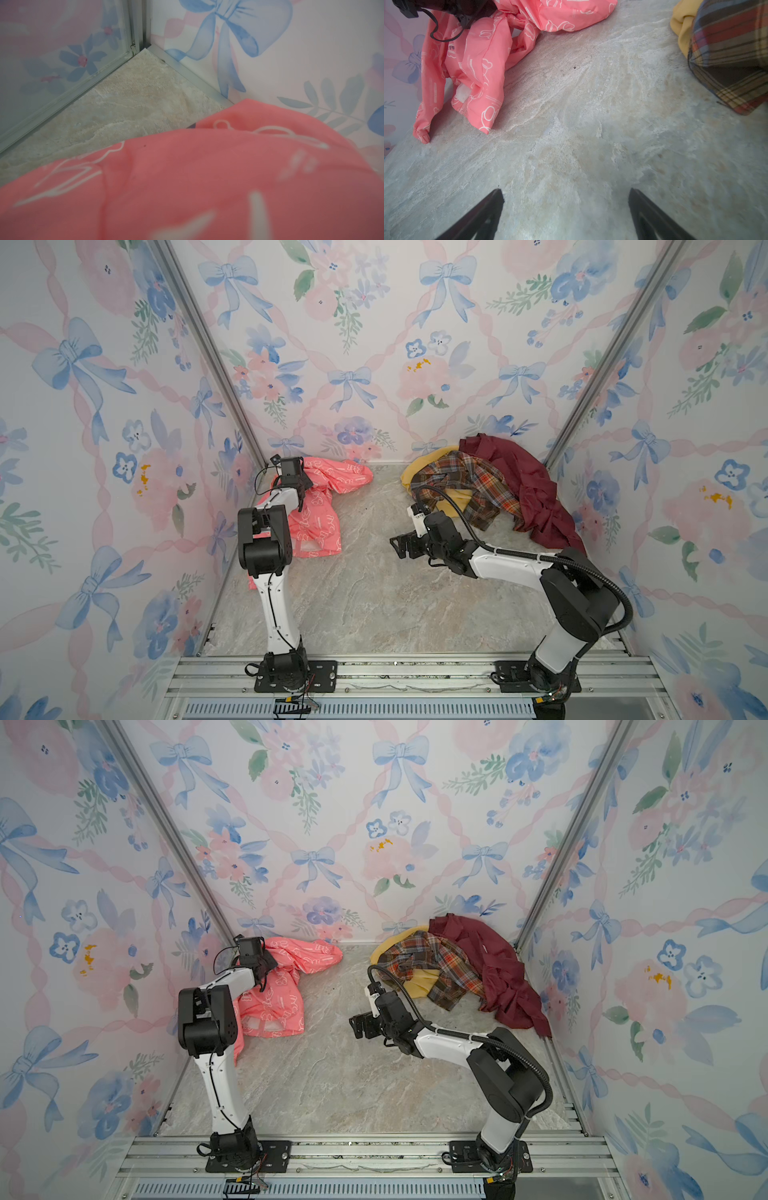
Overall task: Pick out a specific cloth from the pile
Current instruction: 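Lower the pink jacket to the floor and open the left gripper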
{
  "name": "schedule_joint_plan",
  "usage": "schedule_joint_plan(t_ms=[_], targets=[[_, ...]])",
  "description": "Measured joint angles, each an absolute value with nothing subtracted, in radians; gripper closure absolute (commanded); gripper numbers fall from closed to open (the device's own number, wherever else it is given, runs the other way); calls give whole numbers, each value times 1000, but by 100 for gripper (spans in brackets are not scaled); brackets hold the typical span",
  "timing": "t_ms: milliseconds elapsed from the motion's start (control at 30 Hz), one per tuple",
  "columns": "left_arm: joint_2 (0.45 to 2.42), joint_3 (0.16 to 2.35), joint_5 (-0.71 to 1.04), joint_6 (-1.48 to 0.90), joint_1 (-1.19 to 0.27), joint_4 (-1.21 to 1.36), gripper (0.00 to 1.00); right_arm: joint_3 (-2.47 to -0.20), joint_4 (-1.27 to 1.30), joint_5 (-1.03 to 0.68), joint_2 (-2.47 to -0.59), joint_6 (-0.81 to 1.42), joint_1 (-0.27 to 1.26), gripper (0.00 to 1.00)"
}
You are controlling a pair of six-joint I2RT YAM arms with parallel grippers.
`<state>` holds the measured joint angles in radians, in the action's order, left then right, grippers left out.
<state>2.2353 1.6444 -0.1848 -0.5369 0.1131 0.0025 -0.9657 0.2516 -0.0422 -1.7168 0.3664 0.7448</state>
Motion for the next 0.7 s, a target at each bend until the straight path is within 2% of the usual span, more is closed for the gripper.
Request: schedule_joint_plan(t_ms=[200, 267, 333, 400, 533, 567, 600, 700], targets=[[2285, 1721, -173, -500, 115, -78, 99, -948, 260, -49, -1697, 371, 734, 3], [2285, 1729, -170, -490, 117, -89, 84, -940, 268, -49, -1688, 375, 732, 3], [2285, 1732, -167, -474, 118, -97, 60, -933, 272, -49, -1678, 377, 732, 3], [2285, 1732, -166, -465, 119, -106, 40, -922, 271, -49, -1654, 377, 732, 3], [2284, 1734, -162, -445, 118, -109, 18, -918, 261, -41, -1591, 370, 732, 3], [2284, 1739, -159, -440, 118, -115, 6, -918, 256, -37, -1573, 364, 732, 3], [2284, 1744, -154, -437, 118, -122, 2, -918, 249, -35, -1557, 360, 732, 3], [2276, 1762, -139, -445, 118, -133, 2, -924, 215, -24, -1518, 345, 732, 3]])
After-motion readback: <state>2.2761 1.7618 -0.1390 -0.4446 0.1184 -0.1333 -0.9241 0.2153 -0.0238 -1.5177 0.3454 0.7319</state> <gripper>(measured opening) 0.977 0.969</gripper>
